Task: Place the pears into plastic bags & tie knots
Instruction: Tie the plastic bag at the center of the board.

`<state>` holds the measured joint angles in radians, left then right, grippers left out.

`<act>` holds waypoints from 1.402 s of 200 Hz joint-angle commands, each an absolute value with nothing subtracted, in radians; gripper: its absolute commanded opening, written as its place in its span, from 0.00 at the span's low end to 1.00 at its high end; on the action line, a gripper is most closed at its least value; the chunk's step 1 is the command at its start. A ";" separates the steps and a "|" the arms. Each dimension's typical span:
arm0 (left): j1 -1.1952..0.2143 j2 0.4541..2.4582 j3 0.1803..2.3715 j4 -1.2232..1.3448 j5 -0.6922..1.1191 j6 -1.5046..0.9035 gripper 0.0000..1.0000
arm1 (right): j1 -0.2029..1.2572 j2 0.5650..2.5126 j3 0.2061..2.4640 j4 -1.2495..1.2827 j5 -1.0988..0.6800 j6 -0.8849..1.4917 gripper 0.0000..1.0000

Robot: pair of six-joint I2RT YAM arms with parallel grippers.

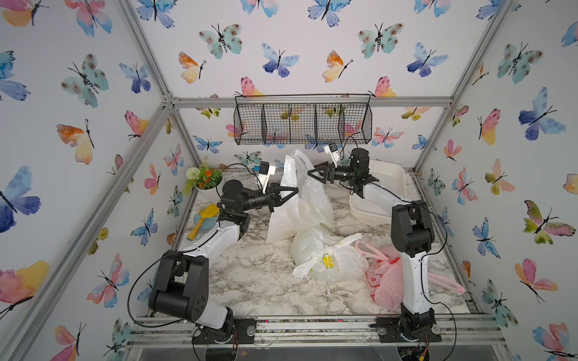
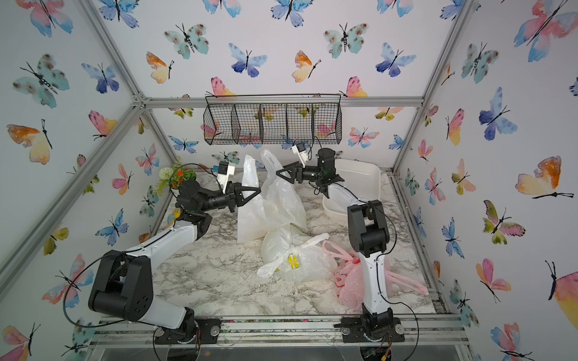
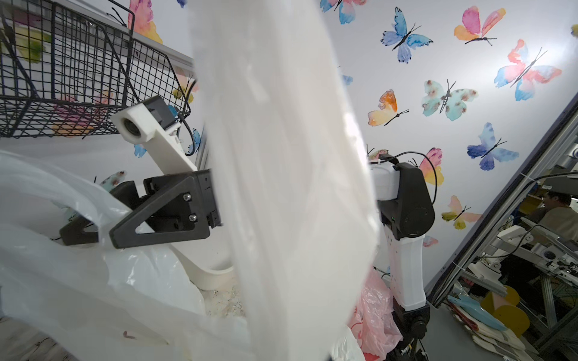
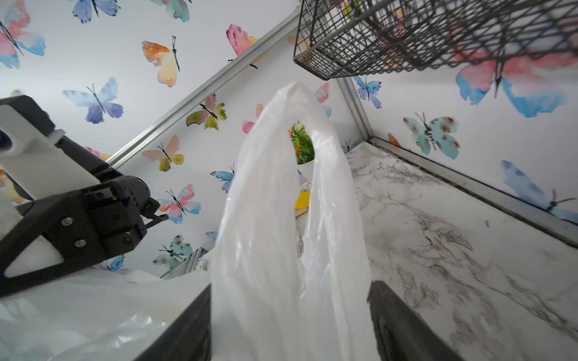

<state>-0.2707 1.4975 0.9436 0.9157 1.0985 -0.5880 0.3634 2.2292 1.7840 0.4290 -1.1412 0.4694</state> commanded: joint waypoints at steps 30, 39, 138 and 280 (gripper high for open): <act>-0.276 1.497 0.989 0.908 1.137 -0.585 0.00 | 0.403 2.270 1.864 0.286 -1.187 0.372 0.36; -0.276 1.485 0.986 0.900 1.137 -0.583 0.00 | 0.403 2.254 1.850 0.232 -1.141 0.323 0.25; -0.160 1.489 1.102 0.182 0.976 -0.351 0.00 | 0.405 1.798 1.178 0.799 -0.898 0.449 0.02; -0.256 1.754 1.623 -0.661 1.070 0.378 0.22 | 0.581 1.737 1.388 0.035 -0.782 -0.215 0.03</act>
